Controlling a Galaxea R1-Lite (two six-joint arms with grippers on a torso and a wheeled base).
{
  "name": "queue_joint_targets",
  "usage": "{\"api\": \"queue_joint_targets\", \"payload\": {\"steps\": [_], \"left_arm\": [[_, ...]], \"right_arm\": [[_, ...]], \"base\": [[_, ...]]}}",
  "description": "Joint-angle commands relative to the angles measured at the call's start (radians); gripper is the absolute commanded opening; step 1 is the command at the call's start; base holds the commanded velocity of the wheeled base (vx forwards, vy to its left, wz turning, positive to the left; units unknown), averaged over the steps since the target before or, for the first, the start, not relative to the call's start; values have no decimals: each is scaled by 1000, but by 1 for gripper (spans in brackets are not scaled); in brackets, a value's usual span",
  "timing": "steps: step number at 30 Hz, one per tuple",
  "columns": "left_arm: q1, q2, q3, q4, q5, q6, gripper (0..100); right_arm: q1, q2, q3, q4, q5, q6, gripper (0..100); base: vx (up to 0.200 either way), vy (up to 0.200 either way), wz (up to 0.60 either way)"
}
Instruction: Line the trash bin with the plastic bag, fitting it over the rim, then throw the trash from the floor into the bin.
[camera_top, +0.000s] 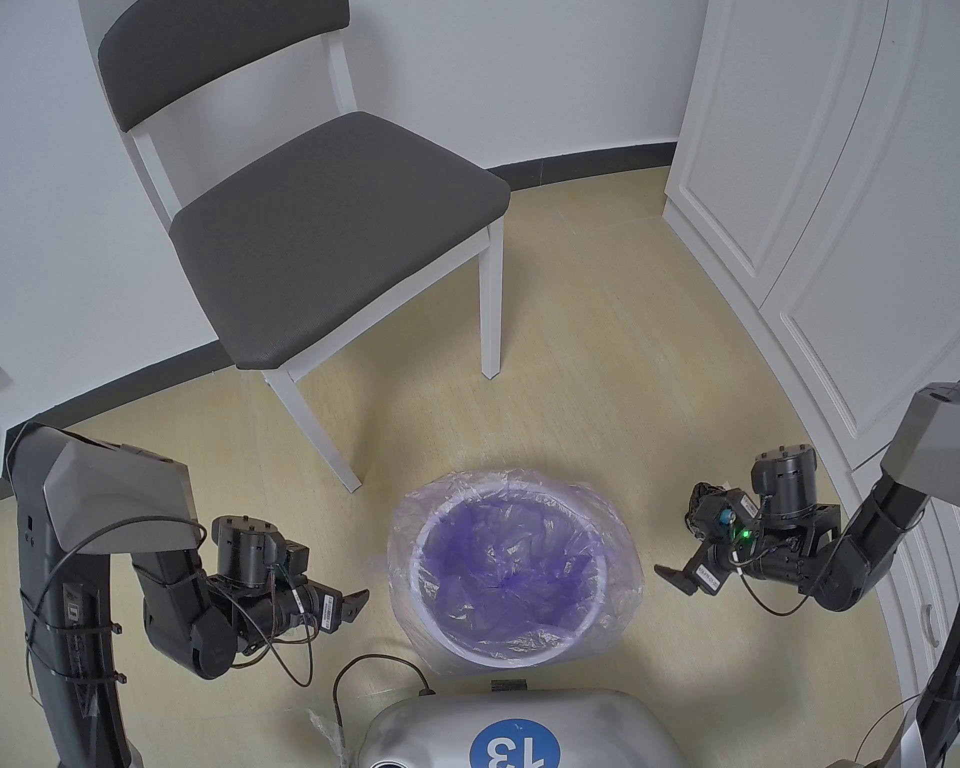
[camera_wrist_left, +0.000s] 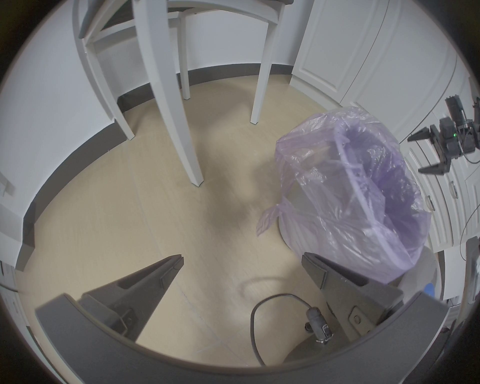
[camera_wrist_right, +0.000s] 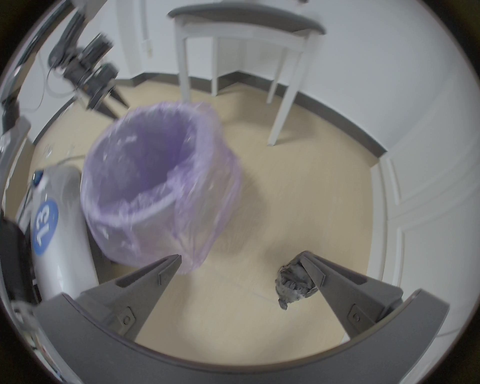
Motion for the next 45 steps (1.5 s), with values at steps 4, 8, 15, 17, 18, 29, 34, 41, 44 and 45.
{"api": "queue_joint_targets", "payload": {"steps": [4,8,15,17,18,29,34,41,44,45], "left_arm": [[1,-39,165,-214,6,-9,100],[15,-35,272,-352,2,-19,100],[35,-118,351,-363,-3,-135,100],[35,-135,357,-363,-3,-160,100],[35,-141,357,-363,-4,-167,100],[23,-131,354,-363,-3,-213,100],[6,-104,351,-363,-1,-246,100],[-23,-135,395,-363,6,-253,100],[-40,-184,409,-363,22,-252,100],[-53,-214,407,-363,22,-249,100]], "right_arm": [[81,250,-59,-403,14,160,100],[84,389,-148,-484,1,160,100],[70,445,-217,-452,1,176,100],[58,461,-232,-449,1,179,100],[53,466,-238,-449,1,182,100],[56,483,-258,-448,1,225,100],[67,520,-275,-414,2,229,100],[74,521,-263,-426,2,277,100],[67,506,-258,-527,1,274,100],[56,463,-241,-575,-1,268,100]], "base": [[0,0,0],[0,0,0],[0,0,0],[0,0,0],[0,0,0],[0,0,0],[0,0,0],[0,0,0],[0,0,0],[0,0,0]]}}
